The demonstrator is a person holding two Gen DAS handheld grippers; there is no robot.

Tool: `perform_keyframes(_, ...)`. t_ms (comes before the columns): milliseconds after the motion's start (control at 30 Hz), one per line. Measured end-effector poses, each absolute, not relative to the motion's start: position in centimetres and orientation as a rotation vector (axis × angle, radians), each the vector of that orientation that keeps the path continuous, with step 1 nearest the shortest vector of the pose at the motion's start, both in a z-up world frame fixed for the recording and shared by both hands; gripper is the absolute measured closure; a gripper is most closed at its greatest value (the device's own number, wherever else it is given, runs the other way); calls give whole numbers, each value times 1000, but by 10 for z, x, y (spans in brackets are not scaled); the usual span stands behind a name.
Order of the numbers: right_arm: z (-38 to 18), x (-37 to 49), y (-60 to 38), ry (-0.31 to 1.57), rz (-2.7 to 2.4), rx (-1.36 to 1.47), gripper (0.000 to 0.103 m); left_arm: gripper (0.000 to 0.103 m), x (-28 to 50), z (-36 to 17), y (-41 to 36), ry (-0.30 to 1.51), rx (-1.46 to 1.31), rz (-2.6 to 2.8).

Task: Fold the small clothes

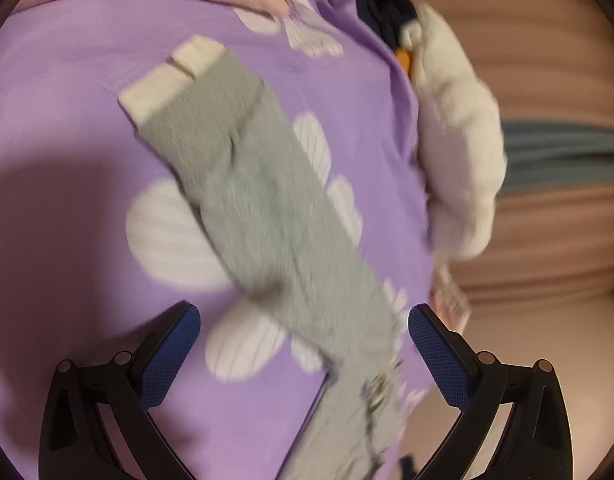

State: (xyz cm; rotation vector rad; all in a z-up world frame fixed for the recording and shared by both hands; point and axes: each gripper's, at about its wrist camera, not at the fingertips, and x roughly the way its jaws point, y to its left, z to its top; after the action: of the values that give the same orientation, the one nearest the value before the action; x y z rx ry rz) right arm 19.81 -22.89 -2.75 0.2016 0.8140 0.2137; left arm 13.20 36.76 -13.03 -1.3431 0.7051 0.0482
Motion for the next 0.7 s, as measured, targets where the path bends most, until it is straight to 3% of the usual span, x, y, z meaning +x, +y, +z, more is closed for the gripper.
perform_keyframes(300,-17,179,-201,775,335,194,53,0,146,-139,411,575,-1471,75)
perform_keyframes(567,-25,175,-191,803,344,189,50,4,160,-128,410,608,-1315,213)
perform_keyframes(633,-27,174,-189,810,346,184,50,21,163,-125,404,644,-1245,274)
perform_keyframes(700,-27,172,-188,808,342,167,50,64,169,-125,399,723,-1168,343)
